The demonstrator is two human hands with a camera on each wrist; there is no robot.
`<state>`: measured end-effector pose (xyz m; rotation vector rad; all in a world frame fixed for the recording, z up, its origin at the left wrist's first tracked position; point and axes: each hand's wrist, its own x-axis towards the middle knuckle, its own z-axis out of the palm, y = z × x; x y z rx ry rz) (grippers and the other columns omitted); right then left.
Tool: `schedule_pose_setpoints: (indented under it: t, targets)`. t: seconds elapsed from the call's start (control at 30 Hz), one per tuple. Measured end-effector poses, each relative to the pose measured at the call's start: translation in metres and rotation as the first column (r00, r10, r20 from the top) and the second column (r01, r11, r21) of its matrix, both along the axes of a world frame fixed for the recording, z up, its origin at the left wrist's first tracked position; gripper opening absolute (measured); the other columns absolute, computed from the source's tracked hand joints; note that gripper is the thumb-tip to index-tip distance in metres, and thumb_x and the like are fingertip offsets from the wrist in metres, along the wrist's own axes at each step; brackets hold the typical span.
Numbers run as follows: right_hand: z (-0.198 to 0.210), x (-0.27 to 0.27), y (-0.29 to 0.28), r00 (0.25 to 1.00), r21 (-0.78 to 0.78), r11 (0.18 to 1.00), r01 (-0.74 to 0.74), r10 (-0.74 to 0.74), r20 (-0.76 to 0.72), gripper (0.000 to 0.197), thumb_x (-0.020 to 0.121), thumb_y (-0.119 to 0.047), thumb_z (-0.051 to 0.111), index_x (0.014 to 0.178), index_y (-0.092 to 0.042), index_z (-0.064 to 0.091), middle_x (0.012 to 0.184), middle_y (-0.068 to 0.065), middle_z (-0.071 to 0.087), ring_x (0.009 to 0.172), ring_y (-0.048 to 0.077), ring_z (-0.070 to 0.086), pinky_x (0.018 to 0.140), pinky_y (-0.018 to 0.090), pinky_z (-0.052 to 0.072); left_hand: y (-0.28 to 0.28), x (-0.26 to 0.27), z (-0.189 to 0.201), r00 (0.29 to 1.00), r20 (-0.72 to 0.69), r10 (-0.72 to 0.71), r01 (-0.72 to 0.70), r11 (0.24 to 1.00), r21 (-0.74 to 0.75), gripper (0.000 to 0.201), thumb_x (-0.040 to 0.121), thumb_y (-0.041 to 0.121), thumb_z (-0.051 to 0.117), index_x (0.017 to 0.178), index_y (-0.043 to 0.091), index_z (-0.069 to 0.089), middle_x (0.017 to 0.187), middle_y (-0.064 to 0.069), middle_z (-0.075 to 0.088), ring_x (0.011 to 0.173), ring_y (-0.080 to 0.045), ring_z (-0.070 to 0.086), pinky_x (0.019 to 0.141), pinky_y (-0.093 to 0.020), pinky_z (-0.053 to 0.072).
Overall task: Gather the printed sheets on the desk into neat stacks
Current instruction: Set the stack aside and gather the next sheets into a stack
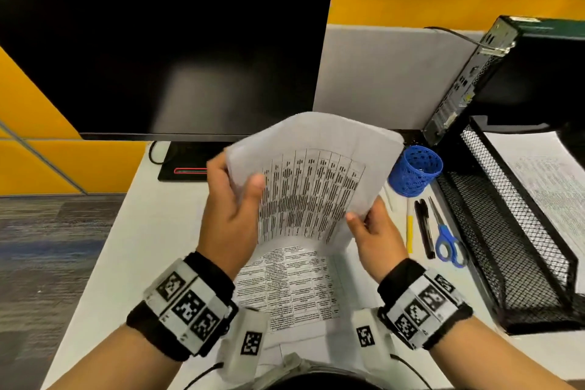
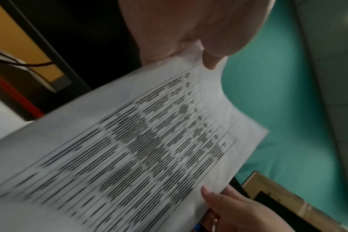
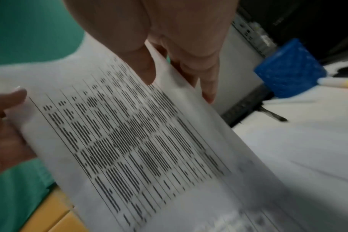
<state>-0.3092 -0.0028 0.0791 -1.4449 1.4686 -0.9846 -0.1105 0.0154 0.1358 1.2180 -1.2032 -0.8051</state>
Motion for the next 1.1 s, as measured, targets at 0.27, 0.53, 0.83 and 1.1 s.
schedule_pose_setpoints:
  t: [0.27, 0.53, 0.83, 1.1]
  targets:
    - [-0.001, 0.000, -0.002, 0.995, -0.006, 0.997, 0.083, -0.083, -0.046, 0.029, 0.097, -0.008, 0.040, 0.122, -0.020, 0.049, 0.105, -0.019, 0.056, 0.093, -0.019, 0.050, 0.076, -0.009, 0.032, 0.004, 0.000, -0.009, 1.000, 0.029, 0.009, -0.010, 0.999, 0.052, 0.033, 0.098, 0.013, 0.041, 0.108, 0.044, 0.040, 0.107, 0.026, 0.055, 0.097, 0.019, 0.055, 0.076, -0.003, 0.046]
    - [-0.029, -0.004, -0.006, 0.990, 0.277, 0.959, 0.053, -0.015, -0.138, 0.032, 0.095, -0.022, 0.048, 0.126, -0.015, 0.054, 0.120, -0.001, 0.063, 0.115, 0.017, 0.056, 0.098, 0.028, 0.040, 0.000, 0.009, -0.047, 0.998, 0.053, -0.042, 0.025, 0.956, 0.293, 0.039, 0.099, 0.017, 0.040, 0.114, 0.053, 0.036, 0.114, 0.025, 0.055, 0.112, -0.003, 0.055, 0.100, -0.032, 0.043]
    - [-0.004, -0.014, -0.011, 0.999, 0.258, 0.965, 0.036, -0.028, -0.035, 0.017, 0.094, -0.014, 0.048, 0.109, -0.022, 0.052, 0.102, -0.008, 0.064, 0.102, 0.014, 0.059, 0.093, 0.030, 0.043, -0.013, 0.025, -0.054, 1.000, -0.001, 0.011, -0.009, 0.910, 0.414, 0.036, 0.098, 0.018, 0.045, 0.132, 0.029, 0.049, 0.117, 0.013, 0.063, 0.115, -0.015, 0.058, 0.102, -0.041, 0.045]
    - [0.002, -0.026, 0.000, 0.993, 0.250, 0.968, -0.019, 0.049, -0.112, 0.016, 0.096, -0.018, 0.042, 0.108, -0.014, 0.052, 0.106, 0.011, 0.064, 0.102, 0.026, 0.058, 0.092, 0.038, 0.044, -0.013, 0.024, -0.035, 0.988, -0.153, 0.005, 0.043, 0.950, 0.310, 0.035, 0.099, 0.013, 0.043, 0.125, 0.033, 0.053, 0.112, 0.017, 0.067, 0.098, 0.001, 0.066, 0.080, -0.020, 0.053]
